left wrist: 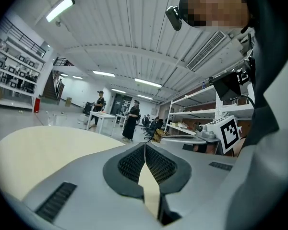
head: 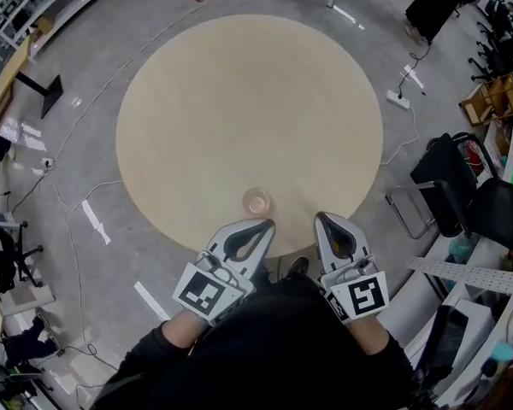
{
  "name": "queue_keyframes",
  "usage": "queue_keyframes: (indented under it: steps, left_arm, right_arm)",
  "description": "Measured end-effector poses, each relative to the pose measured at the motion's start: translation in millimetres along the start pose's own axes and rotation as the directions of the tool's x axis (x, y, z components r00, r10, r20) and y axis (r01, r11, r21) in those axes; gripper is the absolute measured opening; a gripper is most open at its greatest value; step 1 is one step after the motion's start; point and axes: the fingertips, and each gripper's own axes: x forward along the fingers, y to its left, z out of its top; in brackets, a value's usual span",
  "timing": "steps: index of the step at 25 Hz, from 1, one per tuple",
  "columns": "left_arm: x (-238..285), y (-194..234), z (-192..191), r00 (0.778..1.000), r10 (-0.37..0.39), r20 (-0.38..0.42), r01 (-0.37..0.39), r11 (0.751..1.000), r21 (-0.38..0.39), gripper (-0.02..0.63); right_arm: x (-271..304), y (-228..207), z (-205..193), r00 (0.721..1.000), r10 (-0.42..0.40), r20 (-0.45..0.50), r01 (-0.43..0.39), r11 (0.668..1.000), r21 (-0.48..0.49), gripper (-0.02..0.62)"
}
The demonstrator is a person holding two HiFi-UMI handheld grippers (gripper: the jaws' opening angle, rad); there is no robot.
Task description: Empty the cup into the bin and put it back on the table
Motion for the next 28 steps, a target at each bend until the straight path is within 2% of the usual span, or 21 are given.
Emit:
queue_keyframes:
  steps: [9,19,28]
  left_arm:
    - [20,-34,-8,0.999,0.039,-0.018,-0.039,0.999,0.004,0.025]
    - [20,-41,-3,0.995,0.095,-0.006,-0.094,0.993,0.068,0.025]
    - [25,-46,4,0.993,0.116,-0.001,-0.116,0.991,0.074,0.025]
  right_arm:
    - [-21,-13,3,0.997,0.066,0.030,-0.066,0.998,0.013,0.017]
    - [-25,-16,10,0.991,0.119,0.062,-0.120,0.993,0.006,0.017]
    - [-27,-19,17,0.987,0.145,0.073,-0.144,0.989,-0.017,0.017]
